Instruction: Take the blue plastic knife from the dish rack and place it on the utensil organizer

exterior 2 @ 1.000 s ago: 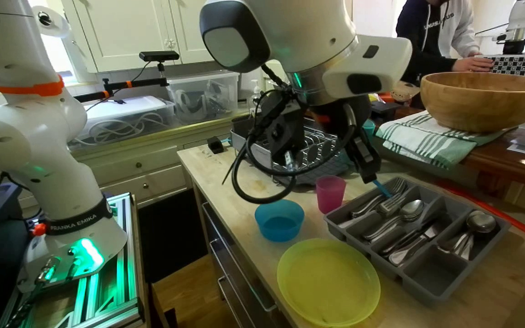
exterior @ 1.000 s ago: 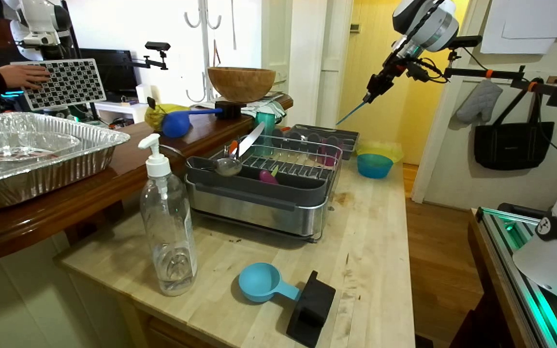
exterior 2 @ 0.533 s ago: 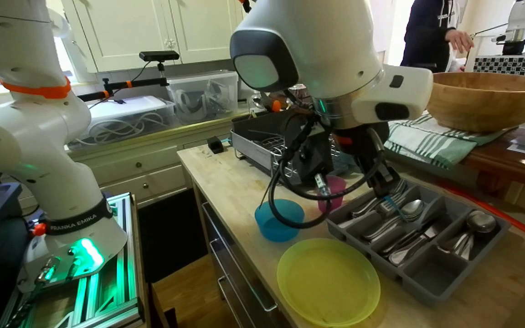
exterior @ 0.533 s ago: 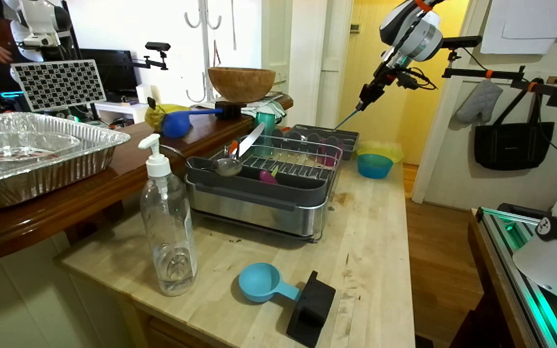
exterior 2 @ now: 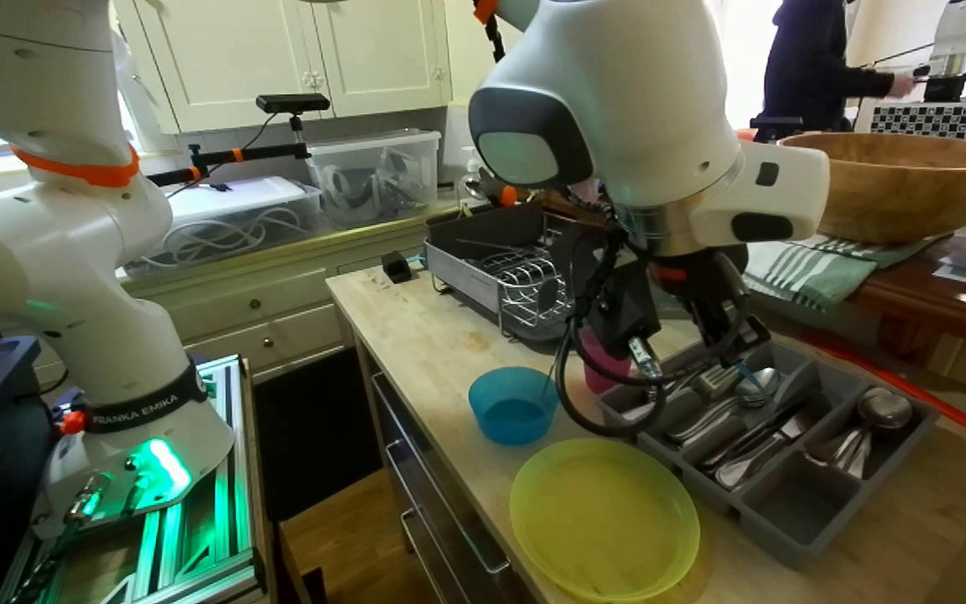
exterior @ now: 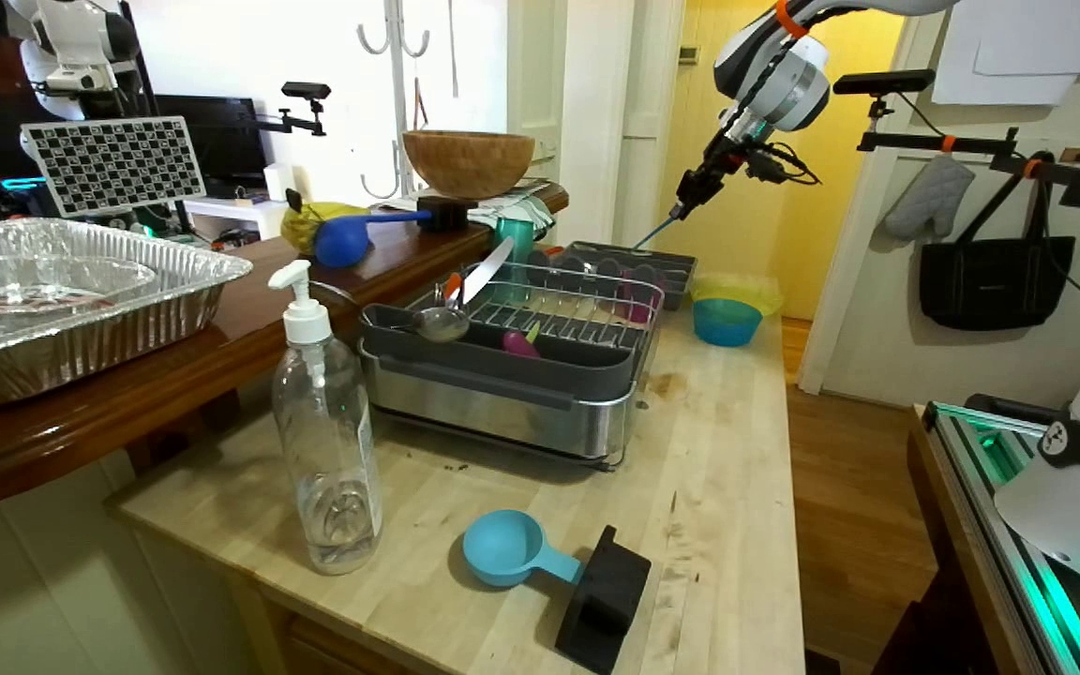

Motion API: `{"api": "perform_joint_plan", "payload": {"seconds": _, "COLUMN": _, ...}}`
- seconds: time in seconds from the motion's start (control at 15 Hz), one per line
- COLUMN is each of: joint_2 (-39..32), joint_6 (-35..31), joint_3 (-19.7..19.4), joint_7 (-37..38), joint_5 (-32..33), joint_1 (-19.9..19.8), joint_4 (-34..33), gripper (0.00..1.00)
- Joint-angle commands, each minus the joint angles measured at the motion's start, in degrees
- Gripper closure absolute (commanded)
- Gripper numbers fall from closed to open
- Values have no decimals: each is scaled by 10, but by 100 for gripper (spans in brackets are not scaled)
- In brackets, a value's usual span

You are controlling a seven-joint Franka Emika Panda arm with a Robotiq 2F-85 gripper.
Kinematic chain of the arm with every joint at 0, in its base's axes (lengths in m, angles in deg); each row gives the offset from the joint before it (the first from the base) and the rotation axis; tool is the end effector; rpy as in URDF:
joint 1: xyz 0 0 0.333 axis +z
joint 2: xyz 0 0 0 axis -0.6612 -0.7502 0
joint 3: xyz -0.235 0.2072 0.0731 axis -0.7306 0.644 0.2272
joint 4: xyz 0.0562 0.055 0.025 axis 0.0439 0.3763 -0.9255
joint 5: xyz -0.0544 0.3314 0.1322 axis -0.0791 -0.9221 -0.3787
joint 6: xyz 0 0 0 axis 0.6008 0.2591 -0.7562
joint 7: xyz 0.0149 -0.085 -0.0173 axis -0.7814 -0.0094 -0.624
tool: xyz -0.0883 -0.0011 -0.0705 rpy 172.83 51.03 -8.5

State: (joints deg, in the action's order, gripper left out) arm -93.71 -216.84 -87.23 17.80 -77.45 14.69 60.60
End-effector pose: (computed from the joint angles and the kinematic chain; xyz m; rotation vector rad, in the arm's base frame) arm 0.4575 -0.4051 0.3803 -2.9023 0.5342 -0.7774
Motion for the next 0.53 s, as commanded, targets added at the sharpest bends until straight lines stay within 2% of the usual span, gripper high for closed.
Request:
{"api": "perform_joint_plan", "payload": {"seconds": 0.0, "joint_2": -39, "joint_6": -22, "joint_3": 26, "joint_7": -30, "joint_5": -40, "joint_1": -22, "joint_4": -37, "gripper": 93}}
{"api": "perform_joint_plan", "payload": {"seconds": 0.47, "joint_2": -78, "joint_6": -50, "joint_3": 58, "joint_7": -45, "joint_5": -90, "joint_1": -34, "joint_4": -68, "gripper": 93}}
